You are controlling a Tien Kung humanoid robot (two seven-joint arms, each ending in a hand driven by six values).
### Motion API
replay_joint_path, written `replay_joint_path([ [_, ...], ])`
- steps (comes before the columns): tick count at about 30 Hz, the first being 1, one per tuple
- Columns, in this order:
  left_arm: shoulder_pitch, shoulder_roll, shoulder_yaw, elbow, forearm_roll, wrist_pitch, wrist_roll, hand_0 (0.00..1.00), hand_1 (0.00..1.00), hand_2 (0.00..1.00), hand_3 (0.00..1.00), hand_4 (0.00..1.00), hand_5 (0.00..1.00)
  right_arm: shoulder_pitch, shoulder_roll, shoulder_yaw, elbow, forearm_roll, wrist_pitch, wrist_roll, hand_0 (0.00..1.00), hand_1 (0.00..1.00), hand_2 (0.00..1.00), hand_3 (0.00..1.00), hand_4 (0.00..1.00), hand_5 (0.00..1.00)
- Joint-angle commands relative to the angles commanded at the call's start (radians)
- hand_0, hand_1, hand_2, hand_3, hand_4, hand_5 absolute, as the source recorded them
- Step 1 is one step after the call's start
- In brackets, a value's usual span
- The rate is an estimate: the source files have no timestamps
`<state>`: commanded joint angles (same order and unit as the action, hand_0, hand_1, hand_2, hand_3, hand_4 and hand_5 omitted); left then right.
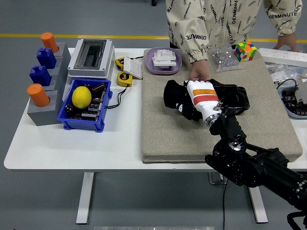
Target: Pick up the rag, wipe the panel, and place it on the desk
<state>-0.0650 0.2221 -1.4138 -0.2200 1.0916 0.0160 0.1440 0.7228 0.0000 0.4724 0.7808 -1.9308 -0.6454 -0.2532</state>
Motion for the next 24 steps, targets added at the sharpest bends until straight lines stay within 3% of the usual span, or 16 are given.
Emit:
replay_joint_path([
  [19,0.003,-0.004,-0.007,-0.001,0.002,-0.001,0.0,0.605,0.641,0.656,0.562,0.628,0.44,-0.029,-0.001,0.084,-0.008,-0.033,0.0,-0.004,0.304,0.427,0.458,0.463,0.729,0.022],
  [24,0.002,-0.005,-0.012,-0.002,0.004,0.0,0.0,0.606,0.641,0.656,0.561,0.628,0.44,-0.038,-0.045,0.105,-0.01,-0.038,0.0,-0.005,0.304,0.427,0.458,0.463,0.731,0.022],
])
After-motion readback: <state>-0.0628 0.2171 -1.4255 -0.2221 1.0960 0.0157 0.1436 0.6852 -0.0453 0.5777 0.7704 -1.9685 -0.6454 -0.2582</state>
